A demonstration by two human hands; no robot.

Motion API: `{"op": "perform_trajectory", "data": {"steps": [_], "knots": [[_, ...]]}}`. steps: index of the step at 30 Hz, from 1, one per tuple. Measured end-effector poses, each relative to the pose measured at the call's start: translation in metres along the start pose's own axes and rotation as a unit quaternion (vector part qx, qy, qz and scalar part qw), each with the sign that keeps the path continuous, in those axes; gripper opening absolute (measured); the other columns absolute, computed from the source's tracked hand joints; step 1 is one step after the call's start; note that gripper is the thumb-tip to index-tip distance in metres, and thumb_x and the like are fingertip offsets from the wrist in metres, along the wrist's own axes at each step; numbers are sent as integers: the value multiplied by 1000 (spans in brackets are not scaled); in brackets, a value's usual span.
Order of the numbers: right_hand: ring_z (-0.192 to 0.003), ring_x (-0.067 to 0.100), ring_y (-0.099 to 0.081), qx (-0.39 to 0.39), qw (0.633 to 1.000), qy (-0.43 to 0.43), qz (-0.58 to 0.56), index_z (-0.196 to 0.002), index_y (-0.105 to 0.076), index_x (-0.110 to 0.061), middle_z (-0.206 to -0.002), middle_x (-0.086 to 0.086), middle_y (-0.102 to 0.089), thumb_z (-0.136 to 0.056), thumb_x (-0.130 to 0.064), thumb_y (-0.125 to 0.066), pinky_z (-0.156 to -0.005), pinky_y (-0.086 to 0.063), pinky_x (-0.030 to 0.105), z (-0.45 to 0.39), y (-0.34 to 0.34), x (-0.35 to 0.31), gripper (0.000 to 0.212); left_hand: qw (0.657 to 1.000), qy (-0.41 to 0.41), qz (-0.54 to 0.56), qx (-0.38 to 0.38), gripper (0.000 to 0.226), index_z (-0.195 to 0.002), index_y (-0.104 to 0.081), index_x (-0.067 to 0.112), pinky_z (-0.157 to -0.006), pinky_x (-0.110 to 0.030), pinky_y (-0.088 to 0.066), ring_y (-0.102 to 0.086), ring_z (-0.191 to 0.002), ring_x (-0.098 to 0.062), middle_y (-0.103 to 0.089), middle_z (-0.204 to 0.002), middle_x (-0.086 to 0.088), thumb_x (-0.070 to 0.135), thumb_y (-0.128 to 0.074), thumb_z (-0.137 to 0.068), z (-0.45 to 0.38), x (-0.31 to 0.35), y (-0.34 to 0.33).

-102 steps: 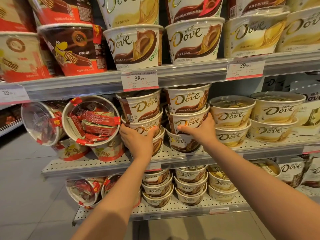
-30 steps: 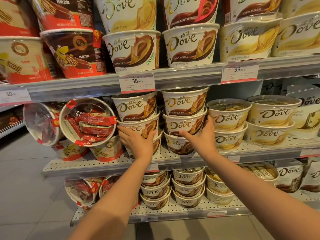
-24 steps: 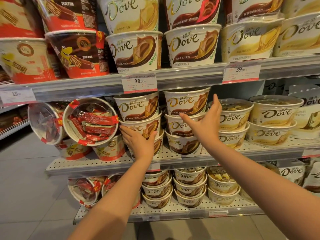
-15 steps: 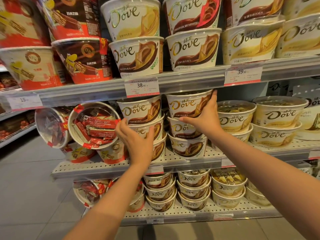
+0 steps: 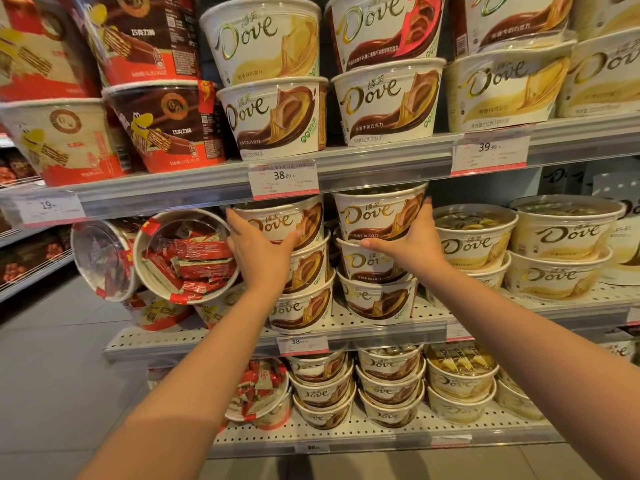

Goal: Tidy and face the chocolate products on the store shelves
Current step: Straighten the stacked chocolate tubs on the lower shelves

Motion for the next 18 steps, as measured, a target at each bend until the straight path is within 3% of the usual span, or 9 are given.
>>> {"op": "perform_trajectory", "data": {"steps": [5,10,13,18], "knots": [[-141,26,-26,7,1000,5,7,-148,-9,-16,-152,7,-27,-34,-64,-82,-112,-31,48,1,0,0,143,1000,11,2,15,110,-146,-12,3,-115,-41,-22,-20,-138,-30,-24,-148,-17,32,-83,-67,-1,-3,-3],[-139,25,-27,20,1000,6,17,-147,-13,-13,-150,8,-29,-45,-56,-85,-112,-31,45,-1,2,2,133,1000,14,0,22,111,-143,-17,1,-113,-39,-26,-26,-133,-30,-25,-142,-17,35,-85,-62,-5,-1,-7],[-138,25,-29,20,1000,16,17,-147,-15,-13,-148,8,-31,-49,-55,-84,-111,-32,43,2,1,0,127,999,7,-7,34,110,-144,-18,2,-114,-39,-19,-21,-136,-30,-25,-144,-16,39,-83,-64,2,-3,-2],[-145,24,-8,84,996,25,7,-149,-1,-14,-157,7,-7,-63,-52,-78,-115,-15,40,34,2,5,122,998,17,-24,60,109,-139,-23,3,-111,-42,-20,-24,-131,-29,-28,-140,-17,40,-85,-58,49,-22,-2]]}}
Point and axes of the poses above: each hand's wrist, its own z-axis away from the middle knuckle, its own y-axis out of the back of the hand, x = y × z, the point moved 8 cm from there along -z, towards the middle knuckle
